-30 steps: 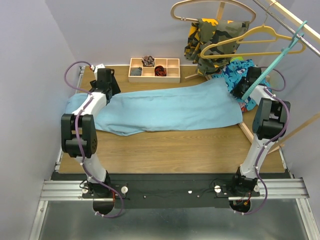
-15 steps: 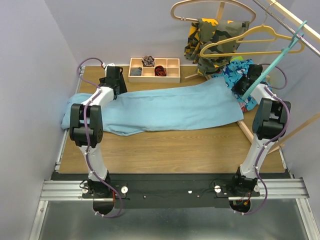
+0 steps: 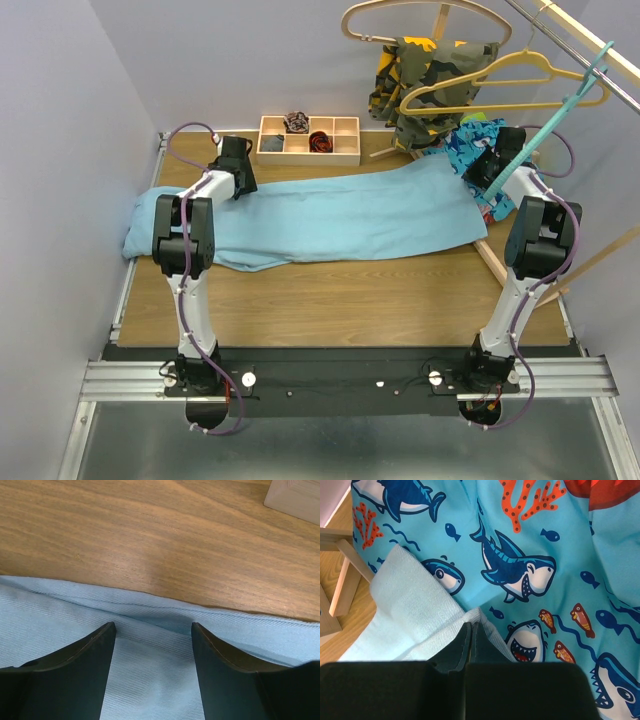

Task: Place the trousers on the hanger
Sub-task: Fold the trousers at the center of the board.

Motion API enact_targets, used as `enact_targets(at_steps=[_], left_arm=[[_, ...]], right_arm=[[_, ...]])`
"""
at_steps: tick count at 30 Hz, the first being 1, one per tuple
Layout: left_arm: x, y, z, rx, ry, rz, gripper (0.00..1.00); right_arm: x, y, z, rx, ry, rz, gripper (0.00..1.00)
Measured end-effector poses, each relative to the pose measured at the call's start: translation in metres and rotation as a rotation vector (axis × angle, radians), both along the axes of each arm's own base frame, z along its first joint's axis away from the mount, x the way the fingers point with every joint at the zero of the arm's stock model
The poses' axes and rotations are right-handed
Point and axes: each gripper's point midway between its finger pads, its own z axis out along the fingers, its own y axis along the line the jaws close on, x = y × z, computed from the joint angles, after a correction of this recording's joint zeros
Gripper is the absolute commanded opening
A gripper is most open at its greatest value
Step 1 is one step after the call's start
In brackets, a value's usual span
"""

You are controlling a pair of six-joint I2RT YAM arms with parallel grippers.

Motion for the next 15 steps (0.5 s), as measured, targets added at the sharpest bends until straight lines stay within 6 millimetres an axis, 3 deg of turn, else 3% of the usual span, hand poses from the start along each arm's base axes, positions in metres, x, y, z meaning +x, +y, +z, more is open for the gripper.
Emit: enact_targets(at_steps=[3,6,9,10,15], left_arm=[[0.0017,-0.0004,-0.0022,-0.004,0.007,0.006,0.65],[0.0013,-0.0007,-0.0026,-0.010,0.009,0.013,0.55],[0.0004,-0.0010,-0.0040,-0.016,0.010,0.021,0.44],[-0.0004,-0.0011,-0.0052,-0.019,0.012,0.024,0.35],[-0.0018,-0.0001,-0.0079,-0.021,0.013,0.029,0.18]], right_arm=[[0.0000,0.0001,0.0007,0.000,-0.001,0.000,0.03],[0.0000,0.0001,0.0020,0.000,-0.003,0.001,0.03],[0.0001,0.0001,0.0027,0.000,-0.005,0.001,0.03],[0.0001,0.0001,0.0028,0.000,-0.005,0.001,0.03],[0.0002,0.0004,0.0031,0.001,-0.006,0.002,0.03]])
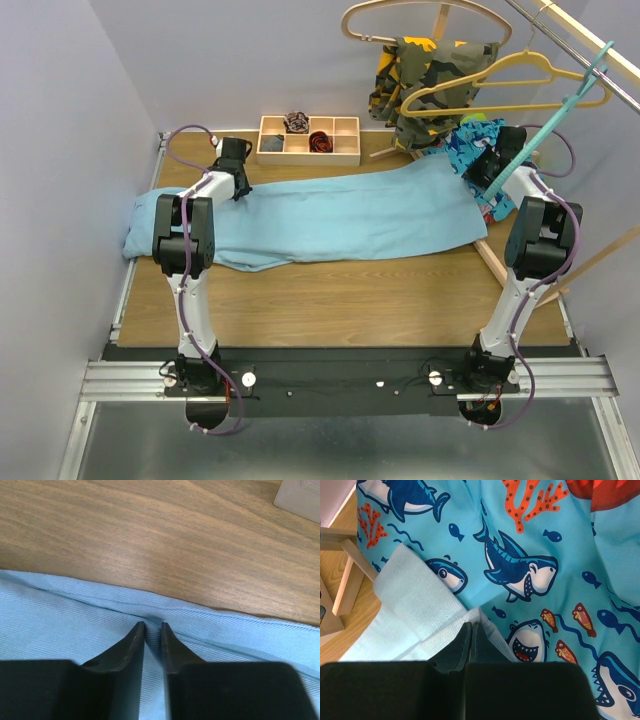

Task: Place the trousers on the hanger
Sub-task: Fold the trousers at the center of the board.

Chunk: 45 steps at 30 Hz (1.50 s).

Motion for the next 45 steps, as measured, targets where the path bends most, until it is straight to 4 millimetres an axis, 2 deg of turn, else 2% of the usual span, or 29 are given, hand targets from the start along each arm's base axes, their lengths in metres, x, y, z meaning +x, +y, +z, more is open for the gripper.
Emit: enact_targets(at_steps=[1,4,9,15,20,25,29,36,45], left_arm=[[0.000,0.000,0.000,0.000,-0.002,0.000,0.09],[0.000,0.000,0.000,-0.003,-0.003,0.002,0.00],[0.000,-0.001,0.001,-0.003,-0.004,0.001,0.00],[-0.002,-0.001,0.005,-0.007,-0.002,0.002,0.00],[-0.004,-0.003,0.020,-0.020,-0.022,0.002,0.00],[-0.004,0.000,0.042,-0.026,-0.058,0.009,0.00],[-0.003,0.007,0.049,-0.034,-0.073,0.023,0.00],[-0.003,0.015,0.048,-0.060,-0.071,0.032,0.00],[0.003,0.020,0.055,-0.080,-0.085,0.032,0.00]], right_arm=[[0.000,0.000,0.000,0.001,0.000,0.001,0.03],[0.000,0.001,0.001,0.005,-0.002,0.005,0.01],[0.000,0.003,0.011,0.010,-0.021,0.006,0.01],[0.006,0.002,0.046,-0.001,-0.090,0.007,0.01],[0.017,0.000,0.072,-0.011,-0.146,0.008,0.01],[0.026,-0.001,0.087,-0.009,-0.182,0.006,0.01],[0.034,0.000,0.086,-0.003,-0.189,0.015,0.01],[0.047,-0.001,0.067,0.012,-0.164,0.016,0.01],[0.063,0.001,0.070,0.043,-0.186,0.015,0.01]])
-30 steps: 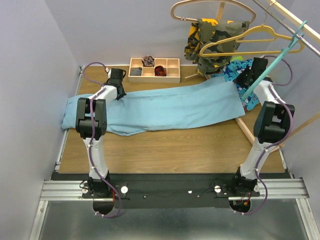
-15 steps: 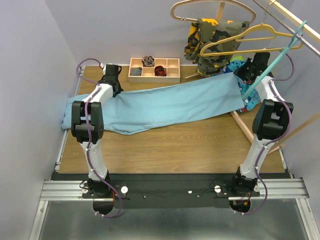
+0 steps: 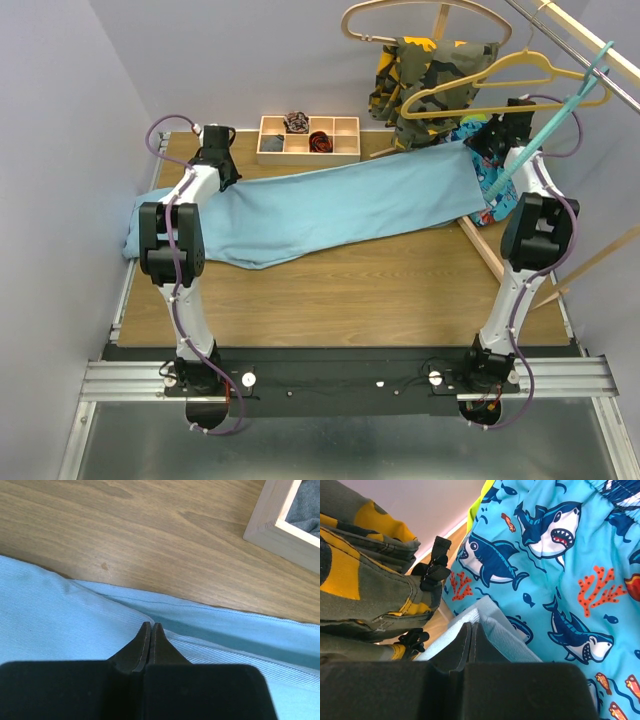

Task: Place the trousers on the hanger
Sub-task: Fold the trousers at the center of the board.

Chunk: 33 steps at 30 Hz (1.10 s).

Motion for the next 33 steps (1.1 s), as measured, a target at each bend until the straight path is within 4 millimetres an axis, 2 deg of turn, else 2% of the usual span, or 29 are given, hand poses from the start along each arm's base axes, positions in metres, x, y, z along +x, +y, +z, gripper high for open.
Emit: enact_targets(at_steps=[4,10,13,14,15,16,17,18,19,20,22,23,25,26,31,33], left_arm=[[0.002,0.000,-0.001,-0.001,0.001,-0.002,0.00],[0.006,-0.001,-0.015,-0.002,0.023,-0.004,0.00],[0.008,-0.001,-0.020,-0.002,0.030,-0.004,0.00],[0.008,-0.001,-0.021,-0.002,0.032,-0.004,0.04],[0.009,0.000,-0.020,-0.003,0.031,-0.003,0.11],[0.010,0.001,-0.020,-0.002,0.031,0.000,0.29],[0.011,0.004,-0.017,-0.001,0.030,0.004,0.37],[0.012,0.006,-0.016,-0.001,0.029,0.006,0.45],[0.014,0.009,-0.013,0.002,0.022,0.009,0.51],[0.017,0.012,-0.010,0.006,0.014,0.012,0.60],[0.020,0.018,-0.004,0.012,-0.001,0.019,0.67],[0.022,0.020,-0.002,0.011,-0.008,0.024,0.78],[0.023,0.025,0.000,0.020,-0.013,0.023,0.80],[0.023,0.026,0.000,0.020,-0.013,0.024,0.89],[0.021,0.023,0.000,0.029,-0.010,0.007,0.89],[0.018,0.016,0.000,0.031,-0.009,-0.007,0.89]], right_arm=[[0.003,0.001,-0.002,0.009,0.001,-0.001,0.01],[0.004,0.001,-0.017,0.020,0.025,-0.004,0.01],[0.005,0.002,-0.024,0.024,0.036,0.000,0.40],[0.005,0.004,-0.026,0.027,0.037,0.008,0.63],[0.006,0.005,-0.027,0.028,0.038,0.018,0.68],[0.007,0.010,-0.027,0.042,0.035,0.032,0.71],[0.008,0.011,-0.027,0.038,0.033,0.045,0.73],[0.008,0.014,-0.026,0.047,0.031,0.058,0.74],[0.008,0.016,-0.025,0.052,0.029,0.068,0.81],[0.007,0.018,-0.025,0.054,0.026,0.083,0.82],[0.005,0.021,-0.026,0.057,0.026,0.104,0.82],[0.003,0.022,-0.027,0.056,0.029,0.111,0.83],[-0.007,0.024,-0.033,0.056,0.050,0.120,0.83],[-0.017,0.026,-0.038,0.057,0.071,0.126,0.83],[-0.053,0.032,-0.045,0.065,0.126,0.123,0.84],[-0.062,0.032,-0.034,0.062,0.117,0.119,0.84]])
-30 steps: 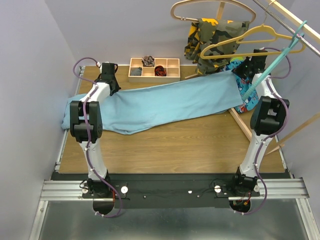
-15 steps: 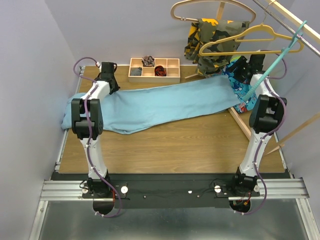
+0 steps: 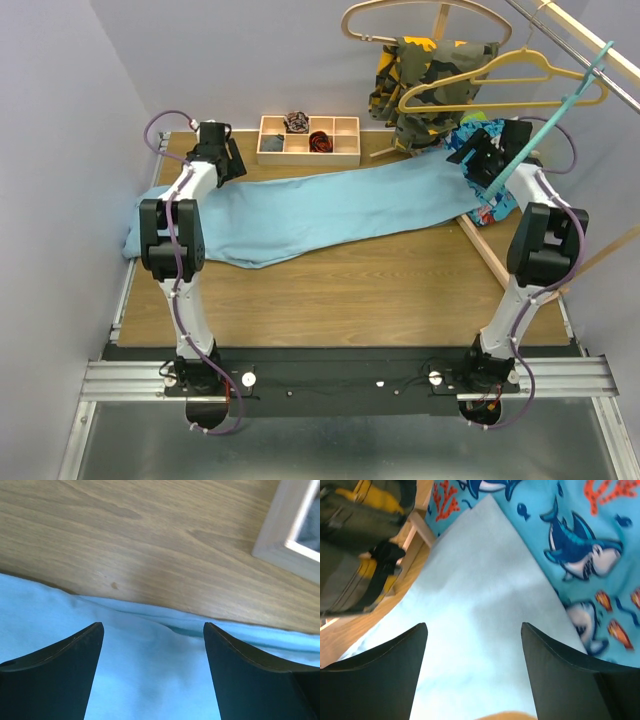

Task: Place the trousers on the hanger
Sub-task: Fold the trousers at the center of the board.

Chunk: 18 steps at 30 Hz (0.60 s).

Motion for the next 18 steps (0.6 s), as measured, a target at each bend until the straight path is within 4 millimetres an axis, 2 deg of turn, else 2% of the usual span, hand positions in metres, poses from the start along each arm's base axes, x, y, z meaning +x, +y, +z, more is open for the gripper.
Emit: enact_targets(at_steps=[4,8,12,18], left_arm=[[-0.013,-0.022,-0.001,-0.008,0.011,-0.045,0.89],[-0.029,-0.041,-0.002,-0.037,0.017,-0.087,0.89],[-0.042,-0.046,-0.007,-0.051,0.030,-0.098,0.89],[-0.056,-0.050,-0.022,-0.073,0.063,-0.121,0.89]], right_arm=[[-0.021,-0.003,0.013,-0.001,-0.011,-0.015,0.84],[-0.044,-0.009,0.011,0.004,0.006,-0.046,0.86],[-0.070,-0.013,0.000,0.011,0.047,-0.081,0.86],[-0.093,-0.014,-0.008,0.036,0.079,-0.121,0.86]])
